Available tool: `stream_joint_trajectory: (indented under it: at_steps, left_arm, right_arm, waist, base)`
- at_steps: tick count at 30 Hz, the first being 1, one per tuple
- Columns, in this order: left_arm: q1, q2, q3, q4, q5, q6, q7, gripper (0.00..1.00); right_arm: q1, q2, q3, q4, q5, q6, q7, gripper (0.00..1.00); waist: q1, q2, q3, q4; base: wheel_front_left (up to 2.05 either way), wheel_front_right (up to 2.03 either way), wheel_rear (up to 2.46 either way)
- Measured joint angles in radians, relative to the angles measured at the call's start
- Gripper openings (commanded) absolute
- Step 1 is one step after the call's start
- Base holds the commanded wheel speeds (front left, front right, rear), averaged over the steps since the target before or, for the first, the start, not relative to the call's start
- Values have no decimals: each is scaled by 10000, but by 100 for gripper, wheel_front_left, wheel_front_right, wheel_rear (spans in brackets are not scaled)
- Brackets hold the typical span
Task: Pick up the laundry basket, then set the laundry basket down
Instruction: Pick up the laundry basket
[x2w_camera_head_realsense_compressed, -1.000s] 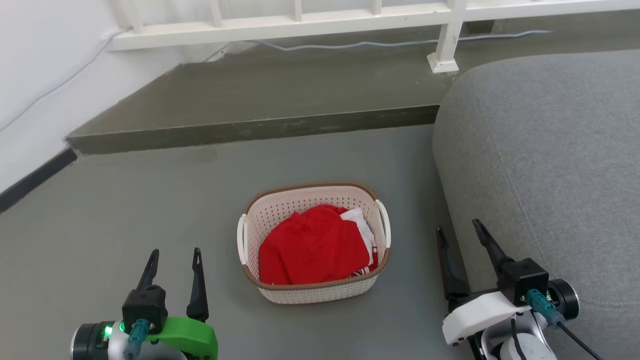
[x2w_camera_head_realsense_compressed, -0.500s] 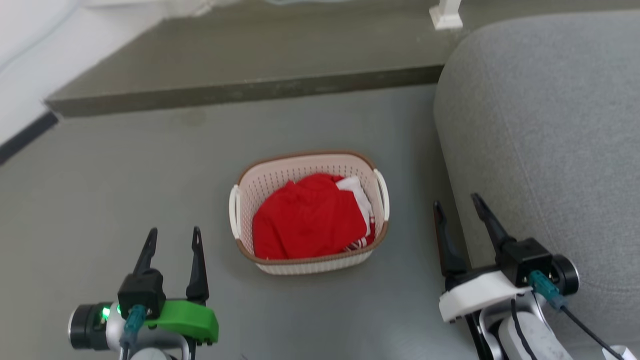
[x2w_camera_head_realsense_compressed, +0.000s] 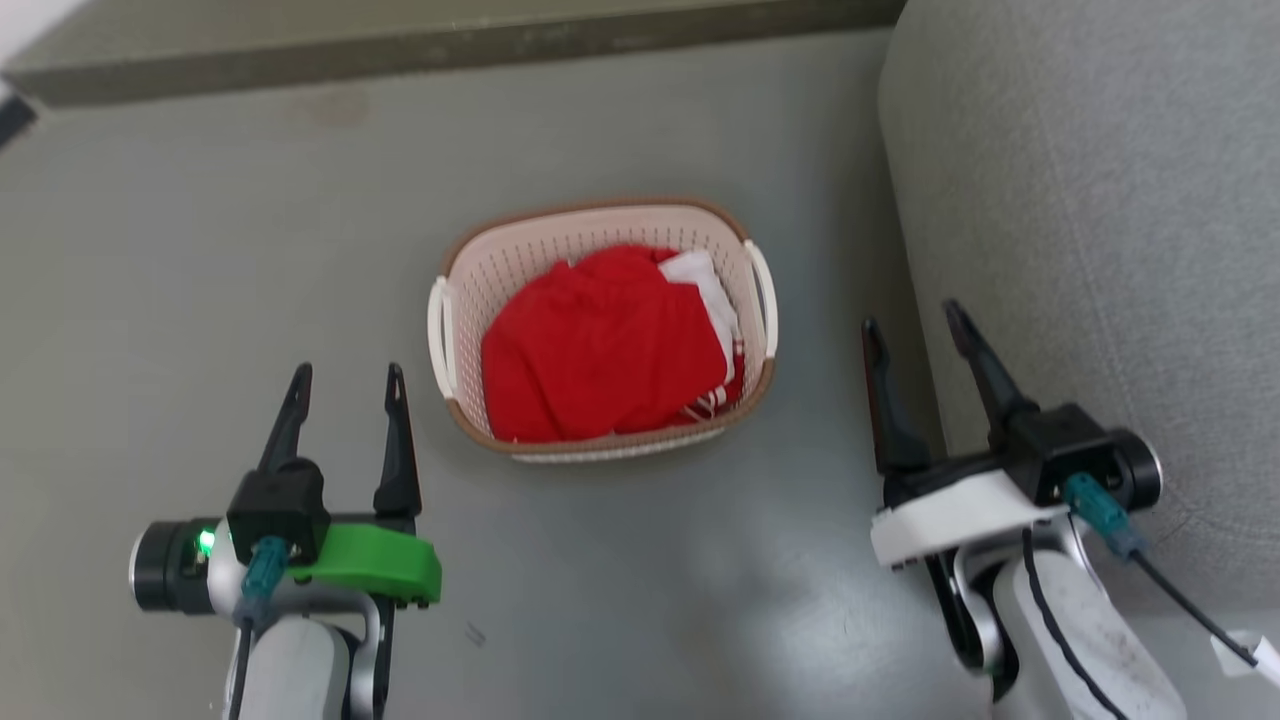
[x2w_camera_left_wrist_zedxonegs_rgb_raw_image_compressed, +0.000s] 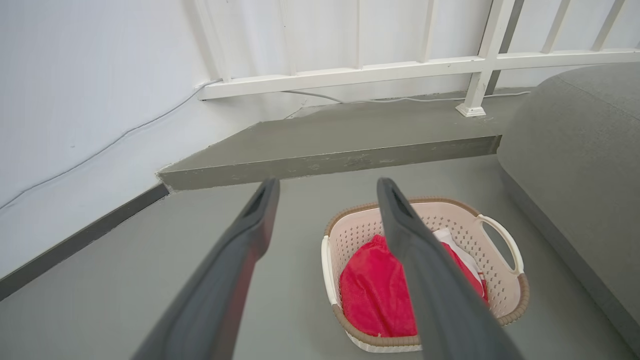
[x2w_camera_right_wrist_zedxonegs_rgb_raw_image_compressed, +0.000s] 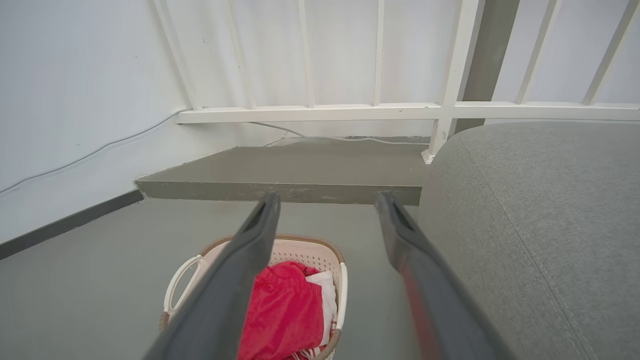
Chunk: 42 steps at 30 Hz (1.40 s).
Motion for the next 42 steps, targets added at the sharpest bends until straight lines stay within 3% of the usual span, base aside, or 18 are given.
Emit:
stream_joint_trajectory:
  at_steps: [18,42]
  left_arm:
    - [-1710,-48,244,226,0,2,-29,100]
    - [-4784,-136,211,1421,-4,2,-27,100]
  right_arm:
    - [-1954,-44,-100,92,-267,100,-27,100]
    - [-5150,-127,-151,1480,215,100,-29,100]
  waist:
    - [1,0,2208,-19]
    - [1,0,5341,-99]
  base:
    - [0,0,0]
    - [0,0,0]
